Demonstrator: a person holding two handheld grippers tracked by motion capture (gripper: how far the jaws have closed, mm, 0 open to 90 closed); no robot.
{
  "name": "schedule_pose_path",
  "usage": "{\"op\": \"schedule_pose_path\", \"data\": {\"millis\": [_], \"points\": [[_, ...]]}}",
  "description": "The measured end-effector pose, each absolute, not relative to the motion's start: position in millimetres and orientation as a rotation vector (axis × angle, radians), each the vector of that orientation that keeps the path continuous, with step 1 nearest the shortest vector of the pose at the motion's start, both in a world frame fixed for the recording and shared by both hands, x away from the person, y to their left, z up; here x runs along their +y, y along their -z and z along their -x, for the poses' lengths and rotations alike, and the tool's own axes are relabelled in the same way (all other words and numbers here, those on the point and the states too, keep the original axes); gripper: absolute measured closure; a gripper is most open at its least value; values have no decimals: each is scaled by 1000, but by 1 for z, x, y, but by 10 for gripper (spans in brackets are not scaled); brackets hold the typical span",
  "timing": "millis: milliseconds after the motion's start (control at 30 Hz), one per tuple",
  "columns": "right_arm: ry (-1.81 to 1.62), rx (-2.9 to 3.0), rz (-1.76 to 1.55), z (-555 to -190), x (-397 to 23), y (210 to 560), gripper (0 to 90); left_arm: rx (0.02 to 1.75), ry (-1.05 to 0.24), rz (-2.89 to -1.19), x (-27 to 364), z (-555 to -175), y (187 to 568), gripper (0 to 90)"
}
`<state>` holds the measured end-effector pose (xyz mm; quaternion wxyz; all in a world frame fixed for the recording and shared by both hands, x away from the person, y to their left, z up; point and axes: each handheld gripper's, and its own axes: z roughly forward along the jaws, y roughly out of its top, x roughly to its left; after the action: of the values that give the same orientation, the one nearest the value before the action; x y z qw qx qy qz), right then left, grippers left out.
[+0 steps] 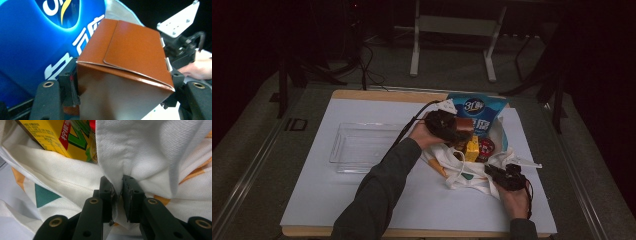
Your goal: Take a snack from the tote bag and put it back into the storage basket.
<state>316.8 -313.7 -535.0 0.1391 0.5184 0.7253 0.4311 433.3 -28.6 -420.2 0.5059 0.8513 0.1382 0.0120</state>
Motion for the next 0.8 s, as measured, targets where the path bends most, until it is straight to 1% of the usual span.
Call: {"op": "schedule_pose_path", "data": {"millis": [133,333,467,567,800], "points": [[-1247,2095,-1499,-317,-314,535,780,340,-25,-2033,-30,-433,422,324],[-1250,2095,-1499,-317,-314,535,780,353,-58,-2015,-35,-431,423,326],[-1250,2095,-1498,-317,-314,535,780,338,-91,-2019,-39,-427,423,388],[-1254,2095,-1502,-317,-314,535,780,318,-121,-2026,-43,-423,422,408],[-1260,2095,-1505,-317,-315,536,780,338,-93,-1981,-45,-427,425,372]]}}
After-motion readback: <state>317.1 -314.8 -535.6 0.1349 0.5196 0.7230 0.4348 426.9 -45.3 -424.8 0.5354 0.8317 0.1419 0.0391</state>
